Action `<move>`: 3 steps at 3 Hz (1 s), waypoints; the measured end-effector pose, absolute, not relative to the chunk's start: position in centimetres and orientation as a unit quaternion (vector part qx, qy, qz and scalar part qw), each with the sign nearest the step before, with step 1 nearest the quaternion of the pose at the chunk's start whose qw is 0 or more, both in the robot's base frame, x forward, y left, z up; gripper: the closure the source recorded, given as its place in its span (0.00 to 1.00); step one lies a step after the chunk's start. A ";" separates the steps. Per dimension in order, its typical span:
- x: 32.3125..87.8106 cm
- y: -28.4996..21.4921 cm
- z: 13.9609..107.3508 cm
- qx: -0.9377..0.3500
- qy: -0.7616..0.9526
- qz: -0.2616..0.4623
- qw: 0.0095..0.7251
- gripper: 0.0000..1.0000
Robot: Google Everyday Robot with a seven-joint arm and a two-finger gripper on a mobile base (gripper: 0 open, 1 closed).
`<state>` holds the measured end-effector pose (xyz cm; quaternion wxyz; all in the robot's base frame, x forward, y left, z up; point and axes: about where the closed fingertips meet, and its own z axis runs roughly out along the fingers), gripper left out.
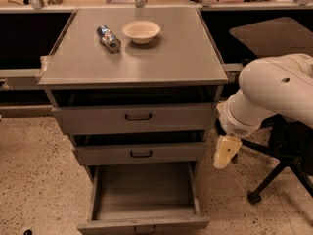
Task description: Close bottom drawer
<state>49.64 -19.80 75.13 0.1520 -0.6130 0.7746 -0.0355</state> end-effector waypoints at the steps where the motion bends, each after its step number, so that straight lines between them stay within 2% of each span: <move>1: 49.8 -17.9 66.7 -0.634 0.760 -0.004 0.139 0.00; 2: 50.0 -17.8 64.2 -0.637 0.746 0.000 0.194 0.00; 3: 50.2 -17.8 63.9 -0.639 0.744 0.005 0.192 0.00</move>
Offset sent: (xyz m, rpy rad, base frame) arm -0.0011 0.0170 -0.1419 0.1914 -0.1008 0.1113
